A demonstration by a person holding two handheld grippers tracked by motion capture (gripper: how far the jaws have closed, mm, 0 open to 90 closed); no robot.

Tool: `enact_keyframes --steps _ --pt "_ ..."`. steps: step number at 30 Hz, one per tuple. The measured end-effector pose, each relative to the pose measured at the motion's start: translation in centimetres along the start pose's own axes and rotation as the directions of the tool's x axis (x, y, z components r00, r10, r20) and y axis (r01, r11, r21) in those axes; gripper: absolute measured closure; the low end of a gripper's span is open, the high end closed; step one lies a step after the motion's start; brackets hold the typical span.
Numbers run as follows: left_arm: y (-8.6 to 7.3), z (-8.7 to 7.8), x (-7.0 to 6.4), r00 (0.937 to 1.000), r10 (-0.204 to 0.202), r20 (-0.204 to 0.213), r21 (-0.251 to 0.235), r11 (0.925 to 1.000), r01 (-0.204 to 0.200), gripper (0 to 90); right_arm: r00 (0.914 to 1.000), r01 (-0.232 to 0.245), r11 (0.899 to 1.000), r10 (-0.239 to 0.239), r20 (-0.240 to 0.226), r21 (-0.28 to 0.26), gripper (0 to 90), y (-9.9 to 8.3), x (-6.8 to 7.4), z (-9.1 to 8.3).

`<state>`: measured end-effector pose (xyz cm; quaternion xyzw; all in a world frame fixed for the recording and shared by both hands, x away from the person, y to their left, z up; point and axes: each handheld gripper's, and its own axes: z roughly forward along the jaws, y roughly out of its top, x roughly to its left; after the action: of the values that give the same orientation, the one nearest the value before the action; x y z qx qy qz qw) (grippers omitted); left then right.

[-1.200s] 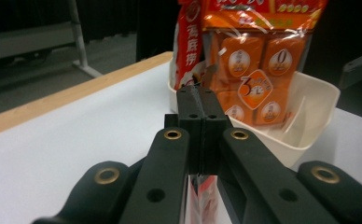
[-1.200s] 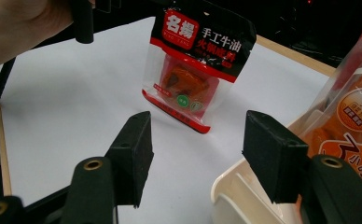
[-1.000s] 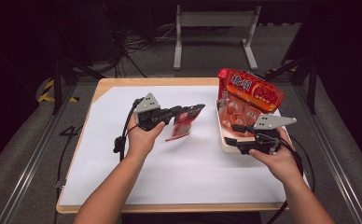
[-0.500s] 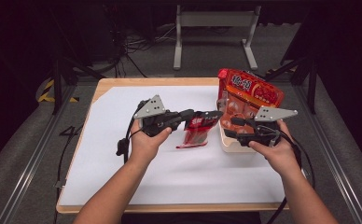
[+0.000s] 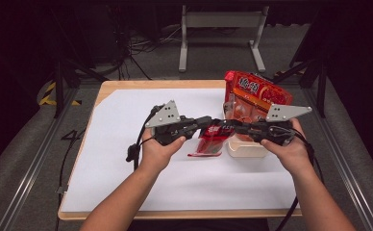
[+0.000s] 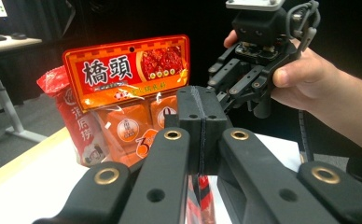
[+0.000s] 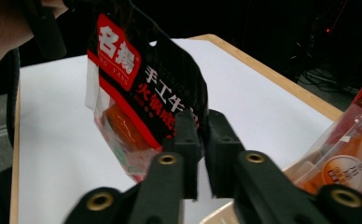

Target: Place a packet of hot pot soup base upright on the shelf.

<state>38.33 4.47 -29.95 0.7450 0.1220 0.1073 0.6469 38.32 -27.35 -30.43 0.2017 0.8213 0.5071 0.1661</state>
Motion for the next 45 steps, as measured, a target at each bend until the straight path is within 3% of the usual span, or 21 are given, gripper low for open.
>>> enact_keyframes --steps 8,11,25,38,45 --pt "-0.1 0.7 0.3 0.9990 0.016 -0.042 -0.006 0.9998 -0.016 90.0 0.9943 0.073 0.997 -0.075 0.076 0.020 90.0 1.0 0.3 -1.2" --pt "-0.1 1.1 0.5 0.9990 0.009 -0.043 -0.010 0.9999 -0.010 90.0 0.9879 0.103 0.994 -0.106 0.113 0.035 90.0 1.5 0.2 -1.7" --pt "0.2 3.3 1.3 0.9991 -0.001 -0.042 -0.037 0.9993 -0.001 90.0 0.9685 0.152 0.987 -0.158 0.193 0.048 90.0 2.3 0.2 -3.8" --pt "0.8 6.2 1.8 0.9991 -0.009 -0.040 -0.027 0.9996 0.008 90.0 0.9333 0.192 0.977 -0.211 0.291 0.091 90.0 2.1 -0.3 -5.3" --pt "0.9 7.7 1.7 0.9996 -0.009 -0.028 -0.019 0.9998 0.009 90.0 0.9249 0.186 0.978 -0.207 0.319 0.097 90.0 1.8 -0.6 -6.3"
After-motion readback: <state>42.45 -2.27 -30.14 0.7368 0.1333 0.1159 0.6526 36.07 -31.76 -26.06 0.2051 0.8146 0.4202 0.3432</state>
